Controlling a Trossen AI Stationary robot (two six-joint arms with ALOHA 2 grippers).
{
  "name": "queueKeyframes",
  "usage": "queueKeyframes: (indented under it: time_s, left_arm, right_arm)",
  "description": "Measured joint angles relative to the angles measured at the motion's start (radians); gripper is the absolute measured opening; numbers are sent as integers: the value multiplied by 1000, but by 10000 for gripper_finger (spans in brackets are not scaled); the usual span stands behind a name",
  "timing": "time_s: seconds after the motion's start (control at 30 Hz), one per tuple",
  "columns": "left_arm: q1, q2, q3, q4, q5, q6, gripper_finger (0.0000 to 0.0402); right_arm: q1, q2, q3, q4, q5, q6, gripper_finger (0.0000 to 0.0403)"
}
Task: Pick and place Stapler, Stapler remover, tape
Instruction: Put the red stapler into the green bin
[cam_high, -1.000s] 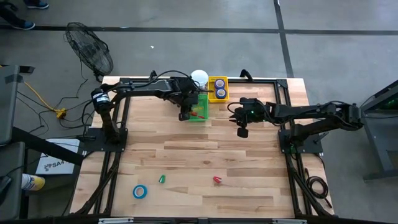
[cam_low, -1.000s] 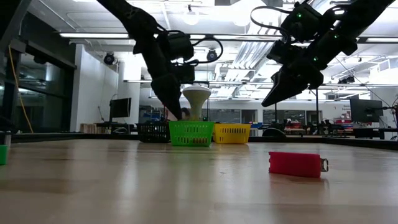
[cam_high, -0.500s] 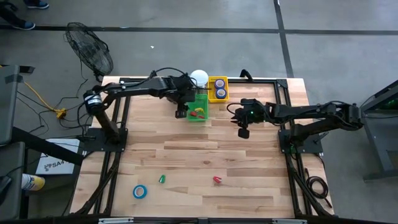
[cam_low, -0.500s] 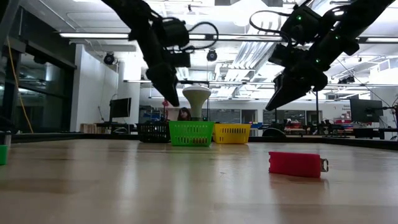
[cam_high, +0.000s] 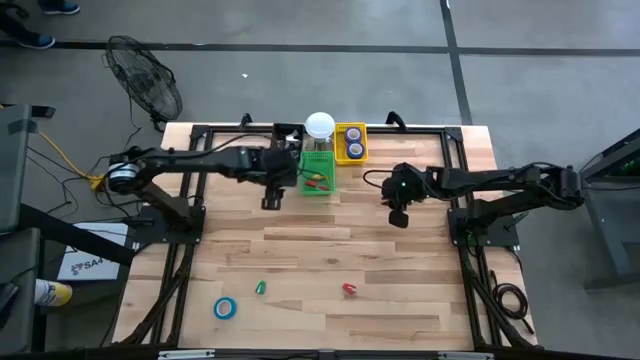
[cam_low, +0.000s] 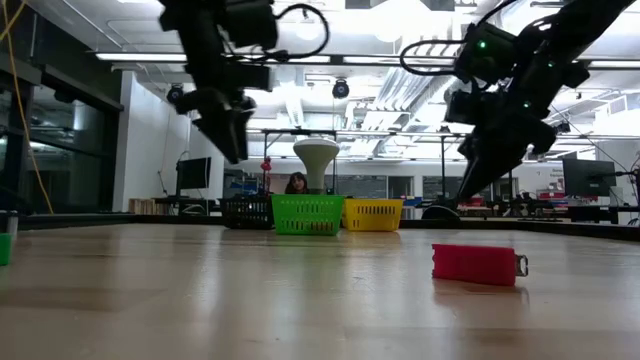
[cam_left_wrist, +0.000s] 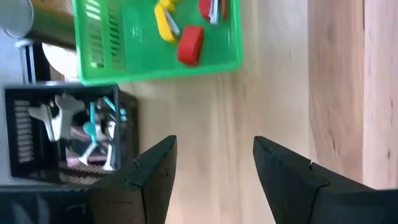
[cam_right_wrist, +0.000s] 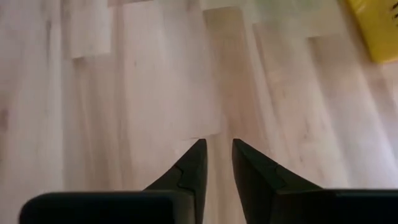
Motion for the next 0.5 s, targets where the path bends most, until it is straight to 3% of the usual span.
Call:
queueKeyframes:
  time_s: [0.27,0.5]
  left_arm:
    - [-56,-210,-230,137,-33,-80,209]
    - [-57,-391,-388,198,-35,-98,209]
  right_arm:
    - [131,0,3,-1,-26,87,149]
    - [292,0,3,23,-16,280,199]
